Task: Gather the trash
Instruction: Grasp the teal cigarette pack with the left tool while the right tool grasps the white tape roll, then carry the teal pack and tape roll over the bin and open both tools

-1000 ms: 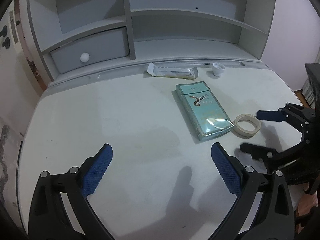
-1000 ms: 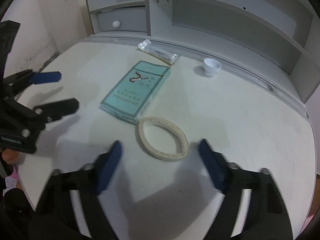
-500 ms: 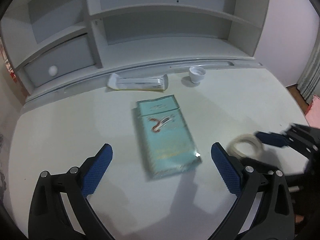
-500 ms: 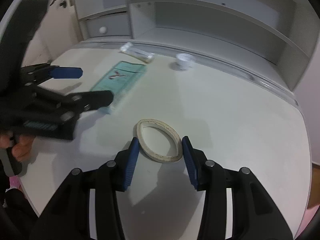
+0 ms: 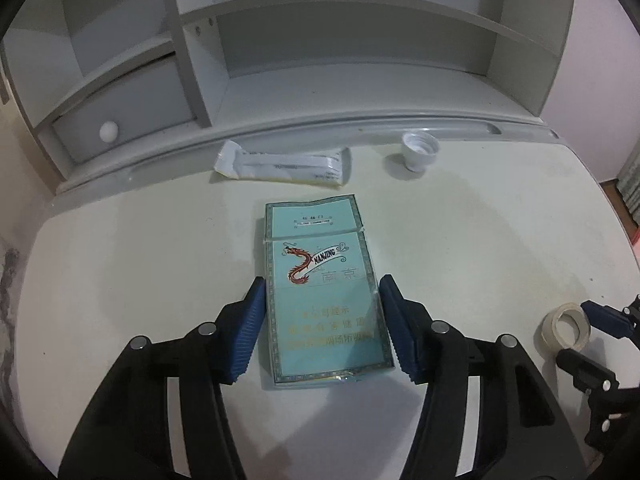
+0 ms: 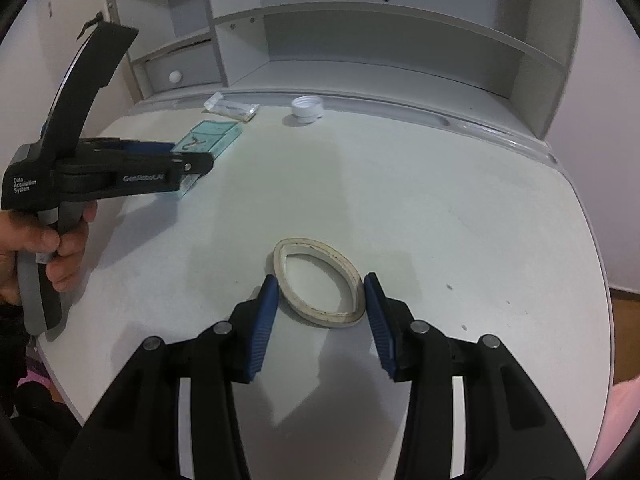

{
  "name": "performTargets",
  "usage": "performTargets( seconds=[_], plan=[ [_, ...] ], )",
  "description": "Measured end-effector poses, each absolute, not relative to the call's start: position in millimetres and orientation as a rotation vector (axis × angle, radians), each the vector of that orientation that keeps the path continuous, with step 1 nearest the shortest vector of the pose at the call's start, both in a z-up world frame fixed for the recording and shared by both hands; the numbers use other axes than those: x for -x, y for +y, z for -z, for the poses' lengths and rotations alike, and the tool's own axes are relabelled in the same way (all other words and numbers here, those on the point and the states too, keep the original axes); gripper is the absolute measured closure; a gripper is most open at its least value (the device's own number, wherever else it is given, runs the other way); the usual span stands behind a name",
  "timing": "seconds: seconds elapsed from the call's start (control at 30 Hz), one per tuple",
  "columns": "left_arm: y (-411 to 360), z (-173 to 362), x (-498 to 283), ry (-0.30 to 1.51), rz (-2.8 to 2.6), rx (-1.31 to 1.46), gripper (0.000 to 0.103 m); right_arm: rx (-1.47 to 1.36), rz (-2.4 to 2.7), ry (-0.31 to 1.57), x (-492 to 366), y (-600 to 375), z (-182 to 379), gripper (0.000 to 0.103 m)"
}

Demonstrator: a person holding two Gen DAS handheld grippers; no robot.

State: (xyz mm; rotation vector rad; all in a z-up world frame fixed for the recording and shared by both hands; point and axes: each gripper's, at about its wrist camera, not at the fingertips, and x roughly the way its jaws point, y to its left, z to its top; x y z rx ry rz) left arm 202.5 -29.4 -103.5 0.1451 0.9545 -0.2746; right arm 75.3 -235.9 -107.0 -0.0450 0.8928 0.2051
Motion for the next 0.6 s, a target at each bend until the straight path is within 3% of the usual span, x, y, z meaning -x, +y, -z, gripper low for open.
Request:
performTargets(
  seconds=[0.23, 0.6],
  plan=[
    [-78, 84, -173, 0.901, 0.393, -0.158, 0.047, -0.043, -0.084, 0.837, -30, -294, 91, 0.059],
    [-278, 59, -45, 0.751, 0.853, -0.299, 0.047, -0.264, 0.341, 0.754, 105, -457, 90, 0.059]
  ],
)
